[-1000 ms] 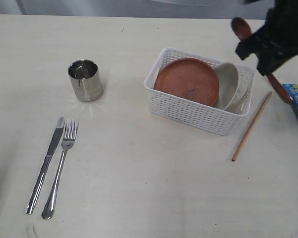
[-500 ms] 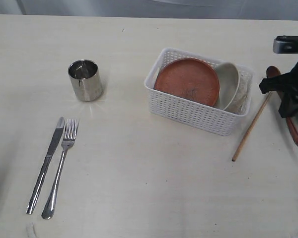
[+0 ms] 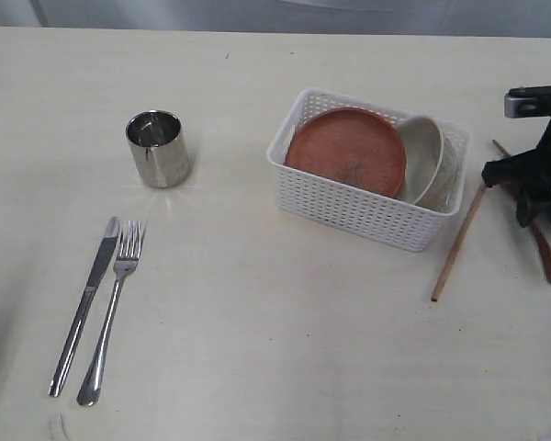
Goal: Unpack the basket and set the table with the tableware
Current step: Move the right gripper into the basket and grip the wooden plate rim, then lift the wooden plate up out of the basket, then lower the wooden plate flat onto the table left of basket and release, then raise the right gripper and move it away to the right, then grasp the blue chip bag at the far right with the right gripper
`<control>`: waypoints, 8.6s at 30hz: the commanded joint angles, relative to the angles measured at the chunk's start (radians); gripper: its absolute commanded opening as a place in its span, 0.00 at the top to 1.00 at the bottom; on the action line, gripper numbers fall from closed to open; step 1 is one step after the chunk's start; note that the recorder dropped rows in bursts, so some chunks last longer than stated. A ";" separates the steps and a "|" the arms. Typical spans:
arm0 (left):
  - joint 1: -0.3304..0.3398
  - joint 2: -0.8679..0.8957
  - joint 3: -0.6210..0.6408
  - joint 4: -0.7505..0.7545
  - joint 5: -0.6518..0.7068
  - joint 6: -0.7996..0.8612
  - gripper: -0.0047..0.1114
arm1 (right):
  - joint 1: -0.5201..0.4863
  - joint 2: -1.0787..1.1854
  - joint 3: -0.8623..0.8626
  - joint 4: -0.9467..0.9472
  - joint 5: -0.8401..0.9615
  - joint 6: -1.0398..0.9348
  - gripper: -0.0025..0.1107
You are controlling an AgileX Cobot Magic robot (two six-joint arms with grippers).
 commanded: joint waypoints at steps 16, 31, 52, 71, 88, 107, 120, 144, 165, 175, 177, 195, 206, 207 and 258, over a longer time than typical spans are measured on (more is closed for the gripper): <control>-0.006 -0.002 0.002 -0.002 -0.008 -0.004 0.96 | 0.086 -0.193 -0.255 0.696 0.132 -0.627 0.57; -0.006 -0.002 0.002 -0.002 -0.008 -0.004 0.96 | 0.360 0.049 -0.361 0.109 0.102 -0.138 0.57; -0.006 -0.002 0.002 -0.002 -0.008 -0.004 0.96 | 0.387 0.156 -0.362 0.099 0.019 -0.081 0.57; -0.006 -0.002 0.002 -0.002 -0.008 -0.004 0.96 | 0.407 0.132 -0.368 0.099 0.019 -0.082 0.98; -0.006 -0.002 0.002 -0.002 -0.008 -0.004 0.96 | 0.407 -0.084 -0.368 0.116 0.019 -0.151 0.98; -0.006 -0.002 0.002 -0.002 -0.008 -0.004 0.96 | 0.405 -0.343 -0.403 0.204 0.181 -0.141 0.98; -0.006 -0.002 0.002 -0.002 -0.008 -0.004 0.96 | 0.463 -0.467 -0.208 0.436 0.292 -0.105 0.98; -0.006 -0.002 0.002 -0.002 -0.008 -0.004 0.96 | 0.498 -0.317 0.300 0.519 -0.211 -0.131 0.98; -0.006 -0.002 0.002 -0.002 -0.008 -0.003 0.96 | 0.494 0.166 -0.091 0.519 -0.412 -0.120 0.98; -0.006 -0.002 0.002 -0.002 -0.008 -0.003 0.96 | 0.496 0.071 -0.101 0.514 -0.287 -0.185 0.65; -0.006 -0.002 0.002 -0.002 -0.008 -0.003 0.96 | 0.496 -0.013 -0.103 0.500 -0.253 -0.187 0.60; -0.006 -0.002 0.002 -0.002 -0.008 -0.004 0.96 | -0.212 -0.128 -0.135 -0.035 0.067 0.111 0.41; -0.006 -0.002 0.002 -0.002 -0.008 -0.004 0.96 | -0.135 0.027 -0.135 -0.043 0.002 0.105 0.41; -0.006 -0.002 0.002 -0.002 -0.008 -0.004 0.96 | -0.124 0.032 -0.135 -0.050 -0.012 0.105 0.41; -0.006 -0.002 0.002 -0.002 -0.008 -0.003 0.96 | -0.050 0.058 -0.135 -0.239 0.009 0.151 0.58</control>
